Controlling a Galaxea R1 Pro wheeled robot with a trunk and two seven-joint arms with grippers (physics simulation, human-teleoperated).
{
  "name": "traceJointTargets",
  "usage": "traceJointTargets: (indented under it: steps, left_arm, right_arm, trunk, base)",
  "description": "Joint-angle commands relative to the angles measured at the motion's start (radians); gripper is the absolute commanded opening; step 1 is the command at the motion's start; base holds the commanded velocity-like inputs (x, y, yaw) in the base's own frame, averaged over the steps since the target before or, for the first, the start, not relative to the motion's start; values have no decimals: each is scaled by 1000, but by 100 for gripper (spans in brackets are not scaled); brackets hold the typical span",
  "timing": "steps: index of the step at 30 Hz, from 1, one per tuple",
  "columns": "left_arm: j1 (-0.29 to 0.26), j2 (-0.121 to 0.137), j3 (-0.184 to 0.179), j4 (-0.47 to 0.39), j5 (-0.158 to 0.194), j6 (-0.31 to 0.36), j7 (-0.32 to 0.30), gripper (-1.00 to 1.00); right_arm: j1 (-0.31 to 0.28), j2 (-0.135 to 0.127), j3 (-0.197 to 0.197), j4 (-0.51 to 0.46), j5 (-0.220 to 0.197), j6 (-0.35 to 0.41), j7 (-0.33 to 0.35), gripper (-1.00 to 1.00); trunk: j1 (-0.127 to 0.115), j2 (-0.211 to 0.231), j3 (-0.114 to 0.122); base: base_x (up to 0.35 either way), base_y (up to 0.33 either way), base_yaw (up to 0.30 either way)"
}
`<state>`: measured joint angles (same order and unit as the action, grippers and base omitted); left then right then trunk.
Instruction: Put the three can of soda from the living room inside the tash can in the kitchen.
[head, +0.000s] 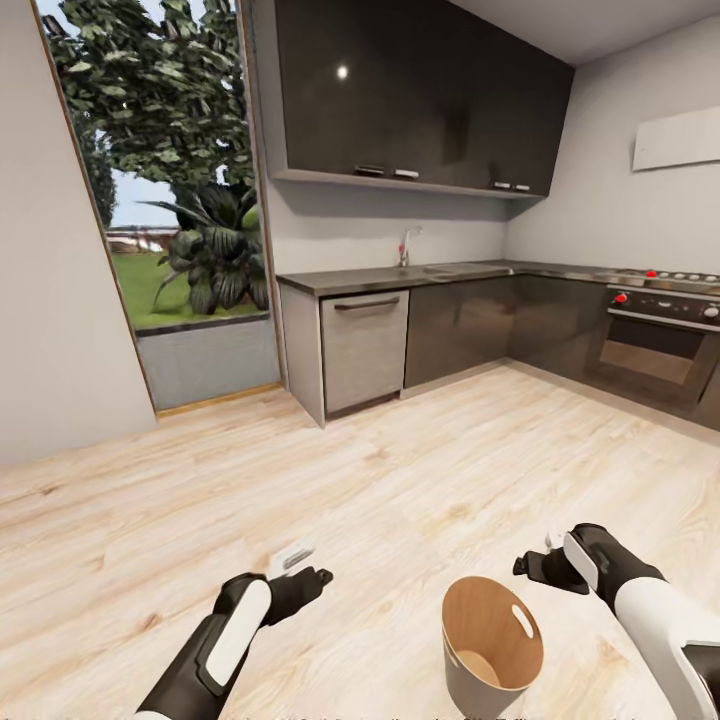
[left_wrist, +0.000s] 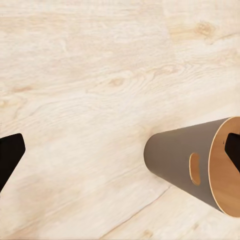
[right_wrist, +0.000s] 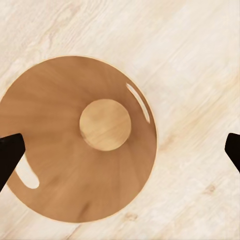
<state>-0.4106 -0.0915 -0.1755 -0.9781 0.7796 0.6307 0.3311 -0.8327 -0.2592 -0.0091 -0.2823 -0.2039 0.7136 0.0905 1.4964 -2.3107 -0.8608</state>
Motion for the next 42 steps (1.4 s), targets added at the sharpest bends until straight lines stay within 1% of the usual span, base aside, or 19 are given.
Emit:
traceJointTargets:
  steps: [1,12,21,27,42]
  left_arm:
    - [2,0,0,-3,0,0,1,100]
    - [5,2,2,-7,0,0,3,100]
    - [6,1,1,8,0,0,3,100]
    - [6,1,1,8,0,0,3,100]
    - [6,1,1,9,0,0,3,100]
  right_arm:
    - [0,-1,0,0,0,0,-1,100]
    - [0,-5,-2,1,-2,1,0,100]
    - [0,-7,-3,1,-2,3,-1,100]
    - [-1,-10,-4,2,-3,17,-1,100]
    - [-1,-11,-5,2,-3,21,-2,100]
  trunk:
    - [4,-7,-3]
    - [46,-84,-38]
    - [81,-147,-66]
    - [104,-189,-85]
    - [110,-193,-143]
  base:
    - [0,0,0]
    - [0,0,0]
    - [0,0,0]
    - [0,0,0]
    - [0,0,0]
